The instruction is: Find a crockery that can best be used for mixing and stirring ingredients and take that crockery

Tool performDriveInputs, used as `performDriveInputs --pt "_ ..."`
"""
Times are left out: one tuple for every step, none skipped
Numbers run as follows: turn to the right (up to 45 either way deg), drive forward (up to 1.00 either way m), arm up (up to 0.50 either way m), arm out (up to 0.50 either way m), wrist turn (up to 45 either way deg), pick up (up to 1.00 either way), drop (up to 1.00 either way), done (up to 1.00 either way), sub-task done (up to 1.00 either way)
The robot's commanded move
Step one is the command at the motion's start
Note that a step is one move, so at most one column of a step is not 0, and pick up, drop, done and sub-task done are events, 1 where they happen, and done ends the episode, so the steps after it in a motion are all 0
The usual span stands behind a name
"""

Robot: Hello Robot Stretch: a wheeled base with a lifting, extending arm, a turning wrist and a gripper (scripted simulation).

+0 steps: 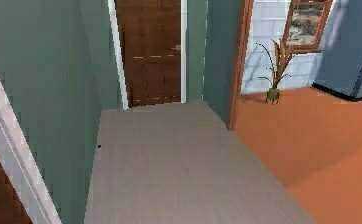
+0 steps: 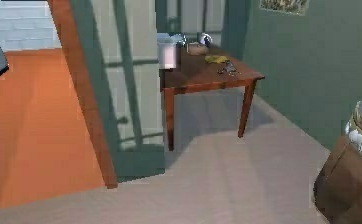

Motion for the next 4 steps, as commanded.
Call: performDriveInputs --pt "45.0 0.00 0.00 0.00 0.0 0.00 0.00 0.00 0.00" --pt "45.0 0.00 0.00 0.00 0.0 0.00 0.00 0.00 0.00" --pt "30.0 0.00 0.00 0.00 0.0 0.00 0.00 0.00 0.00" --pt "3.0 0.00 0.00 0.00 0.0 0.00 0.00 0.00 0.00"
